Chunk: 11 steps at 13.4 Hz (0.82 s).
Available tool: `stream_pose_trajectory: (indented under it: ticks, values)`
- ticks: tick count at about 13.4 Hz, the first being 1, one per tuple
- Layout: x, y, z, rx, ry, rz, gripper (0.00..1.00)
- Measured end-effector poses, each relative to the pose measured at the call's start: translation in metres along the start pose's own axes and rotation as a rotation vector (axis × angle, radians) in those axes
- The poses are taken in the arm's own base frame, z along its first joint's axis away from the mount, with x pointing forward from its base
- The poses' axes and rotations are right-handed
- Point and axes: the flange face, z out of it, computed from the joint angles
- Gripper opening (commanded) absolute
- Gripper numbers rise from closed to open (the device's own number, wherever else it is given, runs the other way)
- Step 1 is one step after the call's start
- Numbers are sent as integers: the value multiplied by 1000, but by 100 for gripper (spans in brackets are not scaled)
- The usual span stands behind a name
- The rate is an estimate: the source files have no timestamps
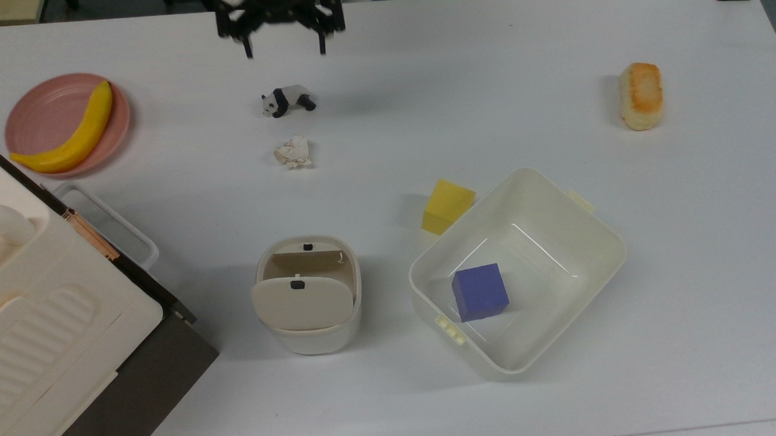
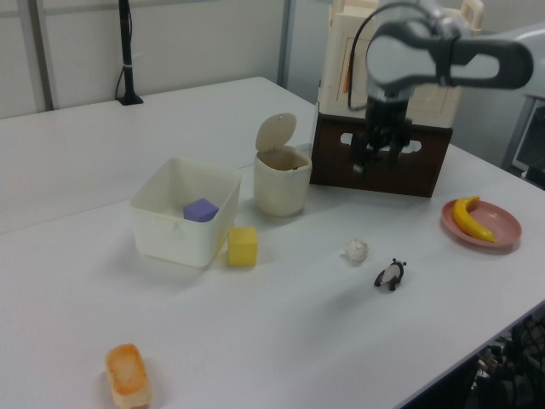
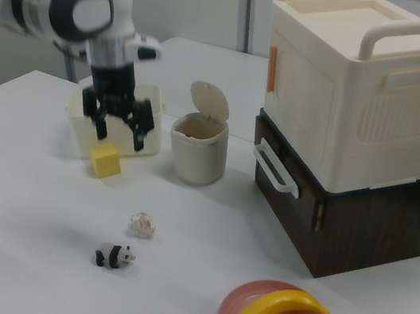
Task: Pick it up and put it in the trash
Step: 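Lower the gripper over the white crumpled paper ball, then close the gripper on the white paper ball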
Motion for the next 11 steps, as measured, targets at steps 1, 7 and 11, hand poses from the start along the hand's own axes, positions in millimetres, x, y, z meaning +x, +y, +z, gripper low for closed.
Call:
stream_pose_trajectory:
  ticks: [1,7,11]
  values:
    - [0,-4,17,1,-6,-8,100]
    - [23,-19,135,4,-70,-36,100]
    - [43,-23,197,3,-73,-44,82]
